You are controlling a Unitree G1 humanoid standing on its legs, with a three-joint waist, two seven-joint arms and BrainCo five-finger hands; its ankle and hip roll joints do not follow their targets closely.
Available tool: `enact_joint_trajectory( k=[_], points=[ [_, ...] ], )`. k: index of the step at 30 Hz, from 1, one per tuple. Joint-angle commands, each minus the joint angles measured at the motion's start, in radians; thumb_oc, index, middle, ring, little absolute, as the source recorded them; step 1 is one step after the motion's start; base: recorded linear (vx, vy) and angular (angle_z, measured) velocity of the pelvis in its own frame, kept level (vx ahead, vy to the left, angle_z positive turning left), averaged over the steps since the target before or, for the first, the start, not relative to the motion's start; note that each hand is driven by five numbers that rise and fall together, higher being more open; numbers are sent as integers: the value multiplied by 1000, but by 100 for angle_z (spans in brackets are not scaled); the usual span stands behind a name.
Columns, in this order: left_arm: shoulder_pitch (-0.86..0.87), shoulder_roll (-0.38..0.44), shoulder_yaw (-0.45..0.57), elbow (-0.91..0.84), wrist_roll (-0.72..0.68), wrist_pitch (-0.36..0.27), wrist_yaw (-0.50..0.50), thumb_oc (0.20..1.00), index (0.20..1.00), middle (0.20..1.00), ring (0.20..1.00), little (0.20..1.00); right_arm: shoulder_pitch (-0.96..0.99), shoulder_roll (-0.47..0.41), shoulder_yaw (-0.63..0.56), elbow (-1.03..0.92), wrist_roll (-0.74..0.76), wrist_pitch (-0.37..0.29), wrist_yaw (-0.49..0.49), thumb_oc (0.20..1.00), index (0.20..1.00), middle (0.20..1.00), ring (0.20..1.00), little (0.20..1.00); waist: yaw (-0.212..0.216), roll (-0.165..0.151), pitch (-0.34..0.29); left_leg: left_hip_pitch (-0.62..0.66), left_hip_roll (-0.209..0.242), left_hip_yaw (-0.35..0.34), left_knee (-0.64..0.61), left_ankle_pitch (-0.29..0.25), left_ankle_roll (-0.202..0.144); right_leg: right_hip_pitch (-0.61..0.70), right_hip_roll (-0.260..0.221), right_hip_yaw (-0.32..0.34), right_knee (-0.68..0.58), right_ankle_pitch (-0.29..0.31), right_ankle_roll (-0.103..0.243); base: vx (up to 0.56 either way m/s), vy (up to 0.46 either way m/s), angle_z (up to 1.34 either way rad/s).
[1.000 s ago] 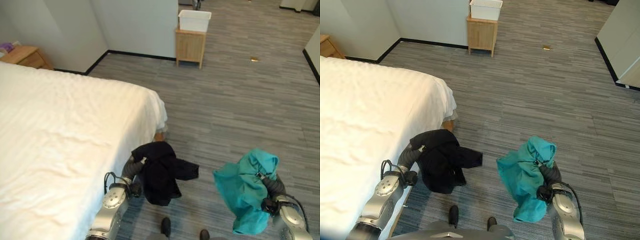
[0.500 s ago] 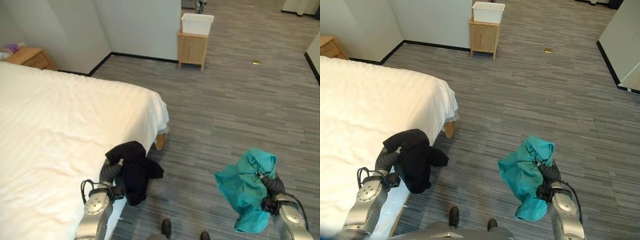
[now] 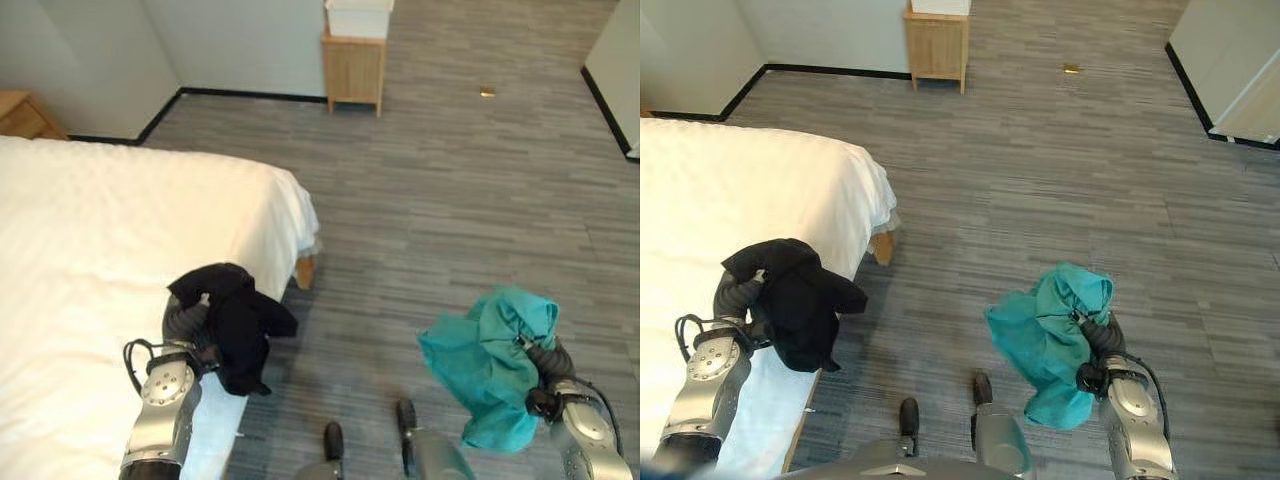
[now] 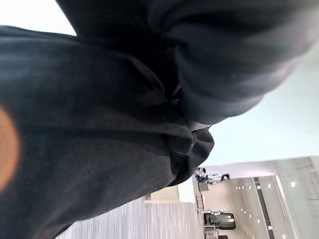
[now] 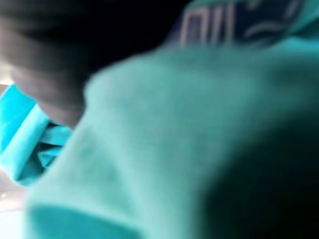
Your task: Pick up bed clothes into laundry basket.
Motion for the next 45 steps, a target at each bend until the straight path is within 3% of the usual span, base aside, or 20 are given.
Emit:
enact_joint_trajectory(
  k=[1,3,5,7,9,12,14,18,21,22,24,27,28,29,34,36,39,42,43,45],
  points=[
    [-92,33,4,-75,-11,-75,-15,200,200,200,200,200,-52,-66,-30,-77,-26,-62,-6,200,200,200,200,200,-32,96,11,450,151,-60,-357,-51,-70,-59,67,-2,-160,190,4,666,-257,-44],
    [-85,14,-2,-86,-24,-74,-25,200,200,200,200,200,-52,-77,-16,-76,-21,-58,6,200,200,200,200,200,-21,96,0,482,182,-53,-293,-13,-93,-43,44,-85,-106,217,3,601,-279,-39],
    [-58,-12,-12,-76,-38,-64,-37,200,200,200,200,200,-54,-88,8,-30,-13,-50,13,200,200,200,200,200,-28,108,-11,469,215,-37,-99,156,-119,-19,67,-109,-13,187,-48,598,-323,-6],
    [-40,-53,-14,-59,-116,-54,-55,200,200,200,200,200,-46,-114,9,-24,42,-43,22,200,200,200,200,200,8,51,1,258,199,-21,403,339,-118,101,62,-110,-12,117,-137,955,-662,10],
    [-34,-58,-26,-67,-113,-46,-63,200,200,200,200,200,-46,-141,-3,-5,41,-38,4,200,200,200,200,200,64,9,29,112,133,-16,549,262,-97,208,68,-95,-43,82,-156,809,-524,-9],
    [-8,-70,-29,-73,-126,-43,-71,200,200,200,200,200,-61,-148,-19,8,48,-36,-5,200,200,200,200,200,148,-8,35,-86,91,68,424,206,-84,370,78,-76,-127,47,-148,887,-211,-30],
    [3,-76,-43,-50,-138,-51,-79,200,200,200,200,200,-85,-154,-25,12,38,-55,-22,200,200,200,200,200,204,22,15,-132,122,94,19,247,-80,489,90,-50,-177,-19,-124,991,65,-79],
    [-5,-80,-75,-18,-119,-41,-82,200,200,200,200,200,-91,-164,-15,-6,7,-61,-25,200,200,200,200,200,230,50,-19,-121,96,16,-325,316,-99,609,73,-39,-205,-73,-96,768,75,-53],
    [30,-69,-74,-26,-68,-29,-90,200,200,200,200,200,-96,-131,19,-35,-26,-44,21,200,200,200,200,200,240,21,-75,-103,40,46,-227,300,-49,645,-25,-38,-17,9,-38,967,143,9],
    [31,-69,-75,-21,-59,-21,-100,200,200,200,200,200,-90,-114,34,-30,-32,-39,30,200,200,200,200,200,249,-2,-84,-97,13,47,-193,271,-24,625,-55,-24,122,173,-23,687,191,50],
    [26,-58,-82,-35,-54,-16,-94,200,200,200,200,200,-95,-90,64,-24,-28,-32,29,200,200,200,200,200,244,27,-71,10,1,28,-190,200,33,502,-65,-1,442,331,-37,727,306,9],
    [35,-56,-74,-44,-60,-10,-97,200,200,200,200,200,-78,-68,77,-19,-26,-30,46,200,200,200,200,200,208,61,-49,111,7,10,-237,166,64,358,-58,-23,621,303,-54,708,217,0],
    [33,-50,-79,-46,-58,-8,-101,200,200,200,200,200,-70,-57,85,-7,-31,-22,41,200,200,200,200,200,158,86,-38,223,11,-44,-285,135,76,175,20,-13,687,189,-64,619,67,77],
    [33,-50,-78,-45,-59,-8,-101,200,200,200,200,200,-70,-57,85,-8,-31,-21,41,200,200,200,200,200,157,87,-39,222,12,-44,-288,137,75,173,21,-14,688,190,-66,930,61,71],
    [-18,-46,-101,-32,-36,-27,-108,200,200,200,200,200,-8,-54,58,-13,-12,-17,64,200,200,200,200,200,2,72,-43,530,53,-200,-335,18,-16,23,80,-95,-146,192,-12,1255,-245,113],
    [-31,-48,-100,-29,-28,-29,-103,200,200,200,200,200,-9,-58,55,-19,-16,-16,62,200,200,200,200,200,-8,72,-42,565,70,-205,-323,0,-29,10,85,-126,-202,212,6,660,-234,101],
    [-17,-61,-101,-27,-34,-29,-104,200,200,200,200,200,-7,-76,63,-16,-6,-7,67,200,200,200,200,200,12,66,-63,532,84,-181,-122,110,-87,64,74,-165,-99,227,-32,618,-240,51],
    [-12,-86,-109,-23,-68,-26,-98,200,200,200,200,200,-30,-102,72,11,29,-13,51,200,200,200,200,200,30,33,-60,328,88,-103,458,394,-165,172,70,-144,-57,162,-118,769,-459,-10],
    [0,-104,-118,-27,-105,-15,-105,200,200,200,200,200,-18,-102,68,1,65,-24,31,200,200,200,200,200,98,-13,-16,87,51,-49,709,330,-128,314,69,-110,-111,111,-160,694,-506,-15],
    [3,-98,-132,-36,-97,-7,-120,200,200,200,200,200,-10,-114,50,2,63,-20,15,200,200,200,200,200,151,-19,14,-74,29,-9,734,255,-90,417,86,-79,-166,89,-161,667,-334,-27]
  ],
)
